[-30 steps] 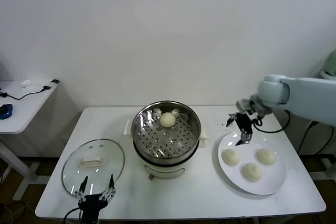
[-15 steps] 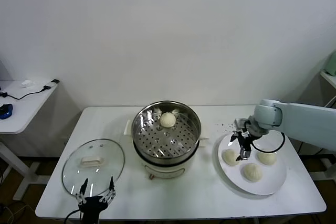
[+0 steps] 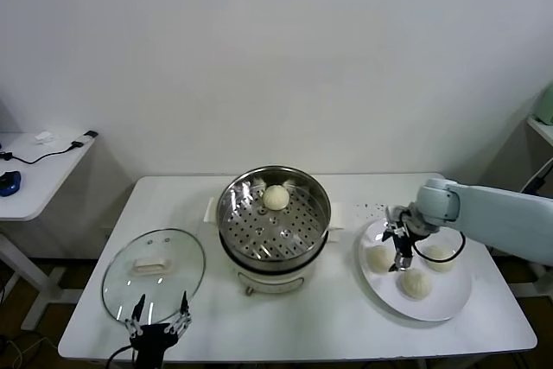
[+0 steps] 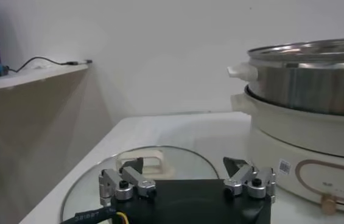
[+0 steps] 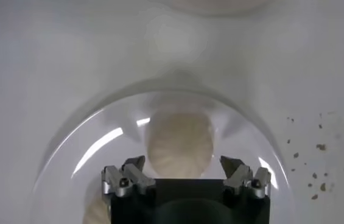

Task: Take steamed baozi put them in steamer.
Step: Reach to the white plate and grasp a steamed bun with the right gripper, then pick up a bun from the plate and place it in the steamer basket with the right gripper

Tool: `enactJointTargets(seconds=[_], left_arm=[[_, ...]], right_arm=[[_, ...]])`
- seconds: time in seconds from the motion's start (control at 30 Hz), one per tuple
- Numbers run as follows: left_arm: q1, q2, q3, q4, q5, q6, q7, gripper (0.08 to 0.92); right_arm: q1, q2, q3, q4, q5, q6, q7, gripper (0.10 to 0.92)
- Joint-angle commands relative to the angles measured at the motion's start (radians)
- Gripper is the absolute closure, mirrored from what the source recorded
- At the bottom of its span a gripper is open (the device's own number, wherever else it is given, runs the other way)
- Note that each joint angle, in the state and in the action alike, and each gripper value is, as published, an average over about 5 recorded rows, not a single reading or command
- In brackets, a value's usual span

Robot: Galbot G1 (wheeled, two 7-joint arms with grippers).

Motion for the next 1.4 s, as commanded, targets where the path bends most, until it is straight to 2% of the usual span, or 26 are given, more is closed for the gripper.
enactJointTargets(seconds=[0.03,0.2,0.43,0.6,0.73,0.93,1.1,1.27,1.4], left_arm=[[0.006,-0.004,0.002,-0.006,0.007,0.000,-0.001,0.177],[0.013,-0.008,0.003,-0.011,0.015,-0.001,-0.003,0.177],[0.020,-0.014,0.012,-0.021,0.028,-0.002,-0.005,0.177],[0.026,-0.012,0.024,-0.030,0.034,-0.005,-0.008,0.177],[0.031,-0.005,0.032,-0.042,0.034,-0.006,-0.010,0.177],[0.034,-0.002,0.049,-0.059,0.040,-0.003,-0.009,0.177],[0.037,0.004,0.055,-0.064,0.043,-0.003,-0.009,0.177],[0.035,0.005,0.056,-0.070,0.043,0.000,-0.009,0.177],[0.034,0.007,0.055,-0.069,0.039,-0.001,-0.015,0.177]], right_arm=[[-0.058,-0.004,0.060,-0.012,-0.012,-0.005,0.001,0.242],[-0.063,-0.008,0.077,-0.009,-0.035,0.001,-0.006,0.261],[-0.030,-0.041,0.091,0.021,-0.055,0.021,-0.046,0.336],[0.080,-0.089,0.059,0.052,-0.072,0.078,-0.128,0.346],[0.243,-0.114,0.007,0.083,-0.032,0.116,-0.198,0.347],[0.536,-0.084,-0.106,0.118,0.112,0.154,-0.271,0.347],[0.775,0.033,-0.224,0.162,0.328,0.125,-0.270,0.347],[0.846,0.201,-0.240,0.263,0.535,0.034,-0.172,0.347],[0.787,0.331,-0.197,0.299,0.623,-0.033,-0.069,0.347]])
